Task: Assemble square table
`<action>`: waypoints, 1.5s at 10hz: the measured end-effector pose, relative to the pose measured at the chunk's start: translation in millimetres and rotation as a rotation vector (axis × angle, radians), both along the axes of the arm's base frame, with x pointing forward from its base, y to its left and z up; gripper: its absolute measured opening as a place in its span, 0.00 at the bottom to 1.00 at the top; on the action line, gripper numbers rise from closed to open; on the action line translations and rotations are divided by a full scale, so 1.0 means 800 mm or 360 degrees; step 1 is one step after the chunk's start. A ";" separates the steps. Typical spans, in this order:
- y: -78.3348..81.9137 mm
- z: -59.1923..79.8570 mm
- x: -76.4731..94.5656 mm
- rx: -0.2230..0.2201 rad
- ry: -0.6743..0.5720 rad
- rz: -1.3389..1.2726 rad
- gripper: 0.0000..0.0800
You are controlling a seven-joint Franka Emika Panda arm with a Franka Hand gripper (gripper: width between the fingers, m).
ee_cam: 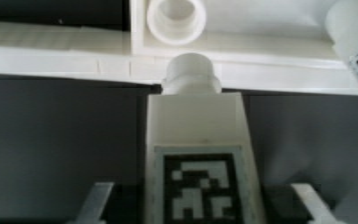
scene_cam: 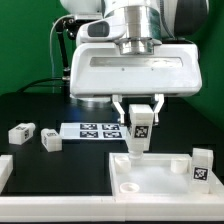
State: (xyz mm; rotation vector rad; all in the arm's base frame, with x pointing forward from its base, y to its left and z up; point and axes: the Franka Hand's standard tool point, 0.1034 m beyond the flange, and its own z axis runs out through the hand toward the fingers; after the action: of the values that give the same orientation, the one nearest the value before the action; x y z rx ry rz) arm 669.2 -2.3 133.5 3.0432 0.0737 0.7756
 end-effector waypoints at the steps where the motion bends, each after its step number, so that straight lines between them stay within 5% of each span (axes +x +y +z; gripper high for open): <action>1: -0.001 -0.001 0.000 0.0001 0.0004 -0.0001 0.36; 4: -0.007 -0.007 -0.002 -0.0019 -0.0006 0.0005 0.36; 7: -0.013 -0.044 -0.007 -0.0051 -0.0012 -0.0019 0.36; 15: -0.003 -0.067 -0.010 -0.0050 0.0023 -0.0011 0.36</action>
Offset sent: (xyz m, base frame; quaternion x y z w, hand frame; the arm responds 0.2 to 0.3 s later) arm -0.0088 0.0019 -0.0155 0.0385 0.0300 0.0071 0.9988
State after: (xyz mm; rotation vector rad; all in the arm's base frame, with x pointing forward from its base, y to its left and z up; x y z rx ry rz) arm 661.3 -4.7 80.1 3.0182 0.0746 0.7452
